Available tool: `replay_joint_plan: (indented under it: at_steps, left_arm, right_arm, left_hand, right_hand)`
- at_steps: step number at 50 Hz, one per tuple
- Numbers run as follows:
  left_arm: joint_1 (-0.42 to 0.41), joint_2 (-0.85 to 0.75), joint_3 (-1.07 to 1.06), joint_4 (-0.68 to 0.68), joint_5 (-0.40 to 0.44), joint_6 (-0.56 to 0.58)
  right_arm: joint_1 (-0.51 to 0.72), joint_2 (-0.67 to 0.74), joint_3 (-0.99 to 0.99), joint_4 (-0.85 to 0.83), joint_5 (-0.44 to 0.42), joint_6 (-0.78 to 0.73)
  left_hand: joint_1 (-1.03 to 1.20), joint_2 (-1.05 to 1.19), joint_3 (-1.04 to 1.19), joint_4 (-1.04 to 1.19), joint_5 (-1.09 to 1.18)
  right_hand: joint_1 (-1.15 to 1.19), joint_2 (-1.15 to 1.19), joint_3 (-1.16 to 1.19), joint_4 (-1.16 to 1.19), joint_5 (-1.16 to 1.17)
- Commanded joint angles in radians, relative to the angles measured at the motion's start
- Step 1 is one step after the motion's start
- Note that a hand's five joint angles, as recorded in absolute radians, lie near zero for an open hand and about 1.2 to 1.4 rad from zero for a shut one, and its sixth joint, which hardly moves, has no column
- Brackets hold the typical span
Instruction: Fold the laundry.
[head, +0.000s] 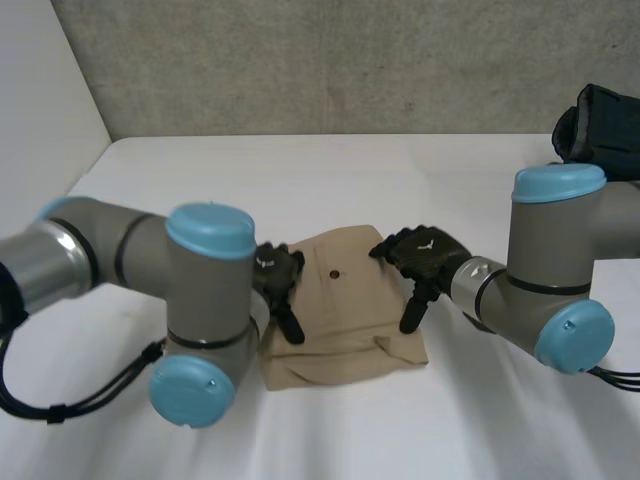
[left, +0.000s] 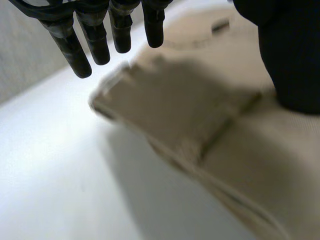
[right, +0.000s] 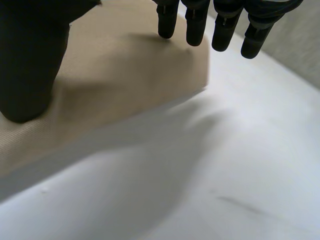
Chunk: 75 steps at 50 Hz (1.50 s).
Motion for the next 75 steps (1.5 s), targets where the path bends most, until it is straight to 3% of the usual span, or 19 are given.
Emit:
replay_joint_plan:
  at_steps: [1, 5, 8, 12, 13, 17, 20, 37, 38, 39, 41, 42, 44, 52, 61, 68, 75]
  left_arm:
    - [0.010, 0.128, 0.053, -0.001, 0.106, 0.012]
    - [0.026, 0.226, 0.093, 0.001, 0.212, 0.013]
    - [0.049, 0.257, 0.111, 0.001, 0.276, 0.013]
    - [0.075, 0.289, 0.151, -0.031, 0.428, 0.008]
    - [0.081, 0.297, 0.164, -0.068, 0.513, 0.008]
    - [0.088, 0.297, 0.193, -0.149, 0.678, 0.008]
    - [0.092, 0.292, 0.196, -0.183, 0.740, 0.005]
    - [0.093, 0.277, 0.173, -0.177, 0.680, 0.007]
    - [0.093, 0.278, 0.173, -0.177, 0.680, 0.007]
    - [0.096, 0.278, 0.173, -0.177, 0.680, 0.007]
    - [0.096, 0.278, 0.173, -0.177, 0.680, 0.007]
    - [0.096, 0.278, 0.173, -0.177, 0.680, 0.007]
    - [0.096, 0.280, 0.174, -0.177, 0.680, 0.007]
    - [0.104, 0.288, 0.188, -0.175, 0.680, 0.007]
    - [0.115, 0.306, 0.272, -0.163, 0.665, 0.002]
    - [0.115, 0.317, 0.329, -0.163, 0.637, -0.001]
    - [0.107, 0.317, 0.329, -0.163, 0.637, -0.002]
  right_arm:
    - [0.021, -0.137, 0.084, -0.107, 0.089, -0.005]
    - [0.056, -0.277, 0.211, -0.196, 0.198, 0.008]
    - [0.123, -0.316, 0.324, -0.276, 0.232, 0.008]
    - [0.203, -0.316, 0.456, -0.365, 0.232, 0.009]
    - [0.214, -0.316, 0.483, -0.386, 0.232, 0.011]
    - [0.248, -0.314, 0.581, -0.506, 0.233, 0.012]
    - [0.256, -0.302, 0.616, -0.587, 0.230, 0.023]
    - [0.257, -0.047, 0.498, -0.853, 0.226, 0.023]
    - [0.257, -0.038, 0.486, -0.853, 0.226, 0.023]
    - [0.254, -0.023, 0.468, -0.859, 0.224, 0.023]
    - [0.253, -0.014, 0.448, -0.860, 0.226, 0.026]
    - [0.251, -0.008, 0.428, -0.860, 0.226, 0.032]
    - [0.251, 0.002, 0.402, -0.860, 0.223, 0.034]
    - [0.219, -0.004, 0.267, -0.837, 0.226, 0.038]
    - [0.040, -0.164, 0.077, -0.813, 0.183, 0.086]
    - [-0.172, -0.219, -0.068, -0.790, 0.126, 0.146]
    - [-0.460, -0.210, -0.192, -0.788, 0.007, 0.279]
  left_hand:
    - [0.011, 0.005, -0.003, 0.004, -0.013]
    - [0.002, -0.004, -0.012, -0.005, -0.022]
    - [0.026, 0.020, 0.012, 0.019, 0.001]
    - [0.067, 0.061, 0.053, 0.060, 0.042]
    - [0.067, 0.061, 0.053, 0.060, 0.042]
    - [0.064, 0.058, 0.050, 0.057, 0.039]
    - [0.061, 0.055, 0.047, 0.054, 0.036]
    - [0.049, 0.043, 0.035, 0.042, 0.025]
    - [0.049, 0.043, 0.035, 0.042, 0.025]
    - [0.049, 0.043, 0.035, 0.042, 0.025]
    - [0.049, 0.043, 0.035, 0.042, 0.025]
    - [0.049, 0.043, 0.035, 0.042, 0.025]
    - [0.049, 0.043, 0.035, 0.042, 0.025]
    - [0.049, 0.043, 0.035, 0.042, 0.025]
    - [0.049, 0.043, 0.035, 0.042, 0.025]
    - [0.049, 0.043, 0.035, 0.042, 0.025]
    - [0.046, 0.040, 0.032, 0.040, 0.022]
  right_hand:
    - [-0.032, -0.009, -0.018, -0.032, -0.047]
    - [-0.032, -0.009, -0.018, -0.032, -0.047]
    - [-0.032, -0.009, -0.018, -0.032, -0.047]
    - [-0.032, -0.009, -0.018, -0.032, -0.047]
    - [-0.032, -0.009, -0.018, -0.032, -0.047]
    - [-0.032, -0.009, -0.018, -0.032, -0.047]
    - [-0.032, -0.009, -0.018, -0.032, -0.047]
    - [-0.028, -0.004, -0.014, -0.028, -0.042]
    - [0.033, 0.057, 0.048, 0.034, 0.019]
    - [0.298, 0.322, 0.313, 0.299, 0.284]
    - [0.599, 0.622, 0.613, 0.599, 0.584]
    - [0.940, 0.964, 0.955, 0.941, 0.926]
    - [1.189, 1.212, 1.203, 1.189, 1.174]
    - [1.189, 1.213, 1.204, 1.190, 1.175]
    - [1.189, 1.213, 1.204, 1.190, 1.175]
    - [1.189, 1.213, 1.204, 1.190, 1.175]
    - [1.189, 1.213, 1.204, 1.190, 1.175]
